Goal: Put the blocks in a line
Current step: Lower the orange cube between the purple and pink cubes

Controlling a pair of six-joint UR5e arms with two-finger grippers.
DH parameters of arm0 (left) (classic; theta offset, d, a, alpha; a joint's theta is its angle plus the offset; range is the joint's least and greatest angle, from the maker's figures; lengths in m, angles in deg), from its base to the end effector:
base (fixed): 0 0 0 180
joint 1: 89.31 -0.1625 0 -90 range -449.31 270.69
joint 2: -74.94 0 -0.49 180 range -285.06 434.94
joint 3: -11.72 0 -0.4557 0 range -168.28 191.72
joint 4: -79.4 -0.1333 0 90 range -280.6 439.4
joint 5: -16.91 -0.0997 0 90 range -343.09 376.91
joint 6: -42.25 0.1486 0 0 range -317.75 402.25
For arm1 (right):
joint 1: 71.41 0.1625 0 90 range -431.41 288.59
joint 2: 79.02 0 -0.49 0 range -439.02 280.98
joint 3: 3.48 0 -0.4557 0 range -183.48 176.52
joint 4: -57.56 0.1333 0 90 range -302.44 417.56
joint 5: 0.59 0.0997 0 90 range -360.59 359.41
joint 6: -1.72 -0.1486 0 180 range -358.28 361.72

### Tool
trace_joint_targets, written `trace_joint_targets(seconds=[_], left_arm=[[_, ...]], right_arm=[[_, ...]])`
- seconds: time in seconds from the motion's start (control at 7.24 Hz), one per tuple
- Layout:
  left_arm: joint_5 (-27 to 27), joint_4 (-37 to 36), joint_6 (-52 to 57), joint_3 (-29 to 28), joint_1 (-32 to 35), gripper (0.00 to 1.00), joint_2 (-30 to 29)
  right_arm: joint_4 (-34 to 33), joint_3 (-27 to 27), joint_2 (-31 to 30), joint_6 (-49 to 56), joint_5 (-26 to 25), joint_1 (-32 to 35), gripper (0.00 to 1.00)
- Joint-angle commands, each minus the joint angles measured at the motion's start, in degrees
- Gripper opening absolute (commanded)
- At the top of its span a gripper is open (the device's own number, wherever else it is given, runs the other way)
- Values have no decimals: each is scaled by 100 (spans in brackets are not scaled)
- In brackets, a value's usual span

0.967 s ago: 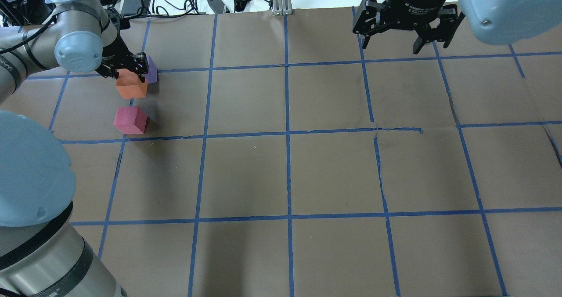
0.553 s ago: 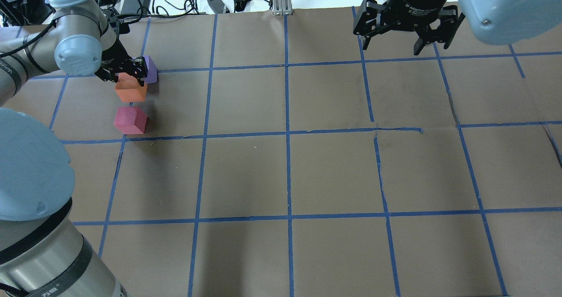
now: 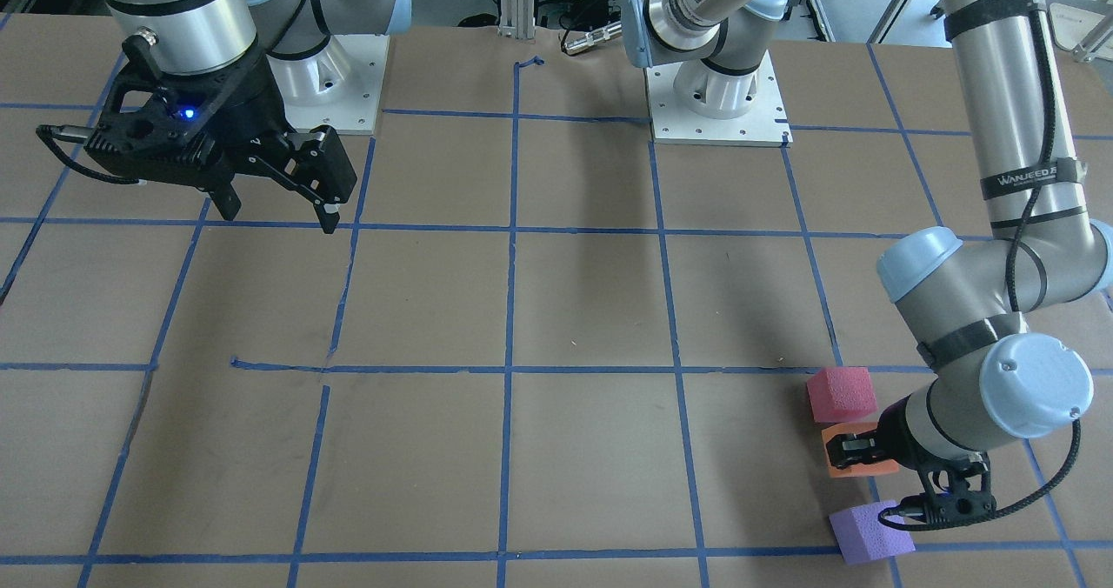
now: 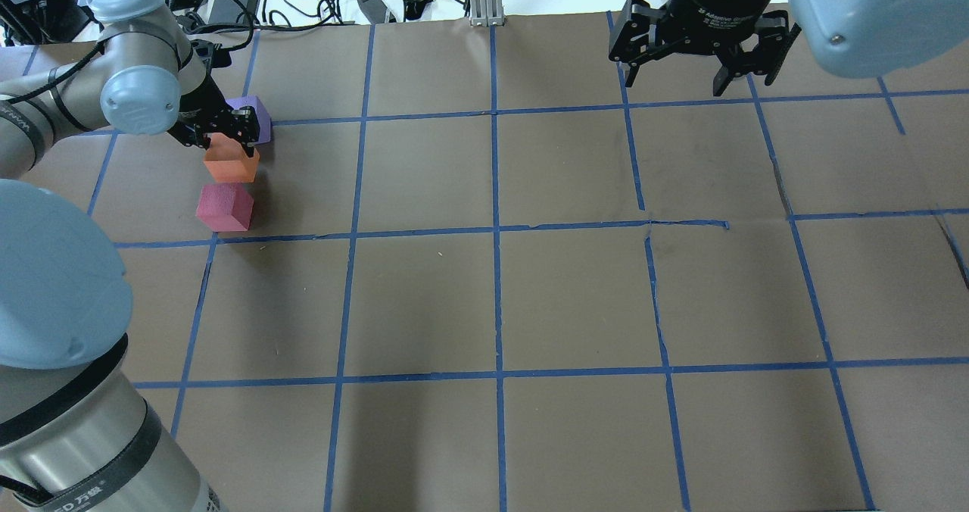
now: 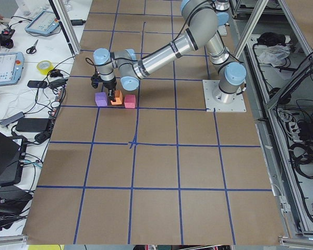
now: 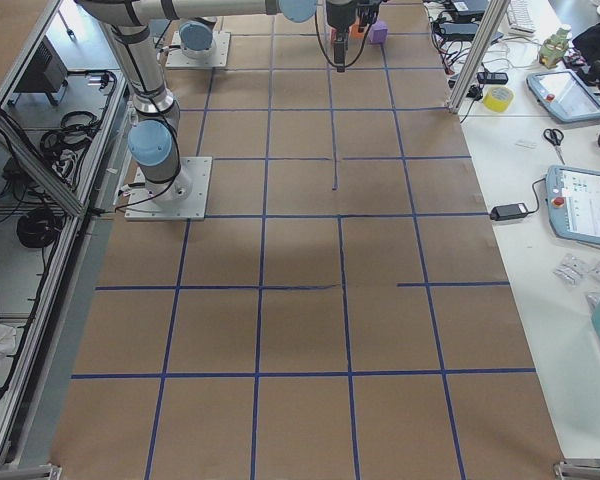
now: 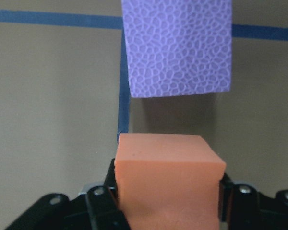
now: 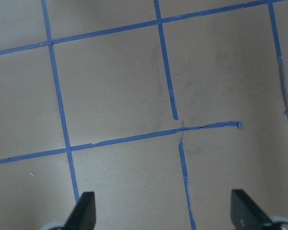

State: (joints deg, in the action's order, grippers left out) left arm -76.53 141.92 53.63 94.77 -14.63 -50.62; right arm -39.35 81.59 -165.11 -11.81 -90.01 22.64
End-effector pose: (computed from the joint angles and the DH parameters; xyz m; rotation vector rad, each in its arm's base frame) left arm 0.0866 -0.7869 0.1926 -0.1052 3.0855 0.0510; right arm 0.1774 -0.5972 0.5261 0.2554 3.0928 -0.2102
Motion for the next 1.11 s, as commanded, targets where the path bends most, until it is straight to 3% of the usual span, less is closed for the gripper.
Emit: trace_joint_targets(seconds=[0.0, 0.28, 0.41, 0.83, 0.97], left_arm=[[-16, 32, 31, 1, -6, 7, -38], [-7, 49, 31, 27, -6, 7, -47], [-33, -37, 40, 131, -6, 16, -47], [-33, -38, 49, 159, -6, 75, -47], [-33, -38, 49, 159, -6, 77, -47]], right_arm=[[14, 1, -4, 0, -6, -1, 100], [15, 1, -3, 18, 3, -1, 100], [15, 1, -4, 18, 3, -1, 100], [6, 63, -4, 9, 3, -1, 100], [15, 63, -12, 9, 12, 8, 100]])
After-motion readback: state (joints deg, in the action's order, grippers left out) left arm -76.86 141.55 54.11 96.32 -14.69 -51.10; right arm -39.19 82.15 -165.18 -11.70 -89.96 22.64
